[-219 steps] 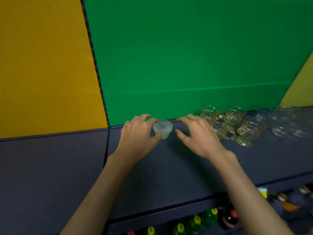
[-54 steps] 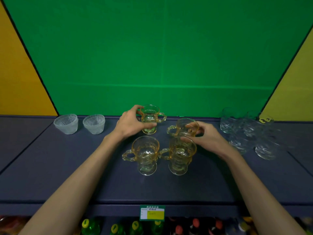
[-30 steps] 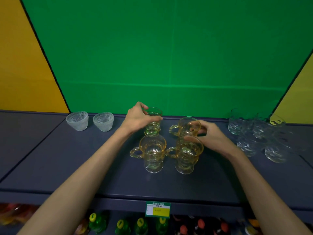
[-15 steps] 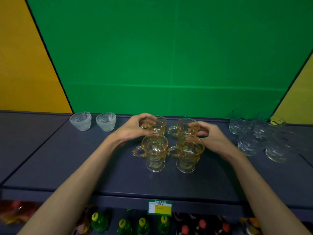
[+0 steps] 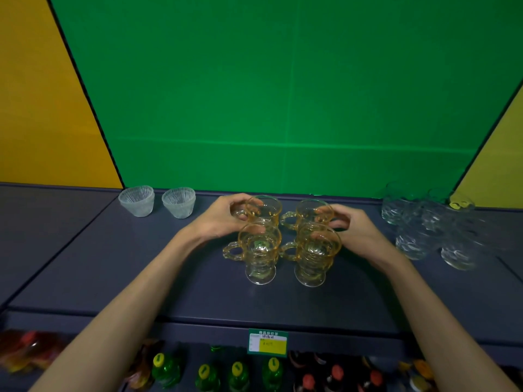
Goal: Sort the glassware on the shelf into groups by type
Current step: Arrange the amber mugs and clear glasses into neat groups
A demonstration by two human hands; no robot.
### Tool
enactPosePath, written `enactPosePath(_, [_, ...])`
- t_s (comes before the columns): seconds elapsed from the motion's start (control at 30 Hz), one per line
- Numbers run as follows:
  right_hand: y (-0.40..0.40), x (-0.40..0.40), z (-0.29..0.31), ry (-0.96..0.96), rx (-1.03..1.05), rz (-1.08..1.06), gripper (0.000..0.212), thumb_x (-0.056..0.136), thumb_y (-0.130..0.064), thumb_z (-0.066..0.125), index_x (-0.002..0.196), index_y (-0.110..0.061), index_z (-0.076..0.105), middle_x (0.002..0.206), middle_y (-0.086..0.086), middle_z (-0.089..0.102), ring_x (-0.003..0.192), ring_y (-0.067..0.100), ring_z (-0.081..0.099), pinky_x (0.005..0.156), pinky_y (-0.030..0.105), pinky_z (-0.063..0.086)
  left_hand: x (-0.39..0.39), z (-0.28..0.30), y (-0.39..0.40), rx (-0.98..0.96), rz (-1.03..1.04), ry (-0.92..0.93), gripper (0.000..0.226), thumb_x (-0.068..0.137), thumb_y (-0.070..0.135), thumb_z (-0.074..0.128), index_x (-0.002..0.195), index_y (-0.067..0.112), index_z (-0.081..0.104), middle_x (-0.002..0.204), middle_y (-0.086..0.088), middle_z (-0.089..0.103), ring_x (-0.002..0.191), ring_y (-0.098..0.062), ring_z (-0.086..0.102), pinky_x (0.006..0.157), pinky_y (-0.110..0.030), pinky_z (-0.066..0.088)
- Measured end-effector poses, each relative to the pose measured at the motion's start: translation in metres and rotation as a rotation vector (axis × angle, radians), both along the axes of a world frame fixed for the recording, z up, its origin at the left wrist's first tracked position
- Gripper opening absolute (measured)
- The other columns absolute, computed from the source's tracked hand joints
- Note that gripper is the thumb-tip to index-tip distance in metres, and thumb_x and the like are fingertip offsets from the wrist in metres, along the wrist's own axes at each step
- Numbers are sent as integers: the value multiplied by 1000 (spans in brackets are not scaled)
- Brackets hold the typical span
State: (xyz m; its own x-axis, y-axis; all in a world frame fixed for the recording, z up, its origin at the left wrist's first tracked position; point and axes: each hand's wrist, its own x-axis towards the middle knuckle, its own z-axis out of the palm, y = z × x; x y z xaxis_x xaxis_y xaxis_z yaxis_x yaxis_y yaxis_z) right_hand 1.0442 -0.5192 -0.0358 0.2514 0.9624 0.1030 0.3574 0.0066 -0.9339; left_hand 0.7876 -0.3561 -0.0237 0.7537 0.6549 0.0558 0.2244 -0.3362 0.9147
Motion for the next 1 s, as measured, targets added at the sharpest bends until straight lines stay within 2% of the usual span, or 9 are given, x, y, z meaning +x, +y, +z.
enactPosePath(0.07, [0,0,0,0,7,1,49,65,-19,89,111,-22,71,104,-5,76,87,5,72,70,19,56,-1,1,-1,2,-7,-1,70,59,23,88,124,16,65,111,6,73,89,-12,73,80,-23,57])
enactPosePath(0.17, [-1,-2,0,2,9,-4,54,60,-27,88,111,-24,71,102,-7,76,87,5,72,69,19,55,-2,0,-2,-4,-9,6,70,60,23,88,126,19,64,112,7,74,94,-12,73,82,-24,58])
enactPosePath(0.33, [0,0,0,2,-6,-6,44,71,-12,88,110,-26,71,102,-9,76,90,8,72,70,21,56,0,1,-4,-13,7,12,67,60,20,89,122,20,65,104,8,75,94,-10,73,78,-21,57])
enactPosePath(0.43, [-2,-1,2,-4,-20,-8,44,73,-11,86,112,-26,71,103,-10,76,91,8,72,70,21,56,0,2,-7,-2,19,16,66,58,23,88,121,20,65,103,8,75,89,-6,72,75,-18,56])
enactPosePath(0.53, [-4,-2,3,-8,-27,-16,46,72,-13,87,113,-26,70,104,-9,76,92,9,72,70,22,57,-1,2,-8,8,25,25,68,57,25,88,121,19,66,107,3,75,91,-11,72,74,-17,55])
enactPosePath(0.63, [-5,-3,5,-12,-39,-16,47,72,-15,86,116,-25,69,107,-8,75,94,9,72,71,22,57,-5,3,-6,11,10,49,73,56,26,89,124,21,64,114,1,73,93,-11,70,78,-21,56])
enactPosePath(0.73, [-8,0,7,-26,-62,-11,53,72,-16,86,121,-21,67,112,-6,73,99,9,71,74,22,58,-11,4,-2,-33,-15,45,76,57,15,91,127,19,61,120,-1,71,88,-9,67,88,-30,58])
enactPosePath(0.87, [-15,8,13,-39,-60,-1,64,62,-28,87,122,-22,66,115,-6,73,104,10,70,84,25,57,-22,8,6,-75,-6,39,73,64,-7,86,129,16,61,123,-2,69,106,-20,69,94,-32,56])
enactPosePath(1.0, [-20,10,28,-39,-9,-29,67,63,-31,84,126,-21,65,122,-6,70,106,6,69,94,27,55,-33,17,8,-77,24,-15,68,64,4,84,128,18,63,126,-2,69,115,-19,66,99,-33,53])
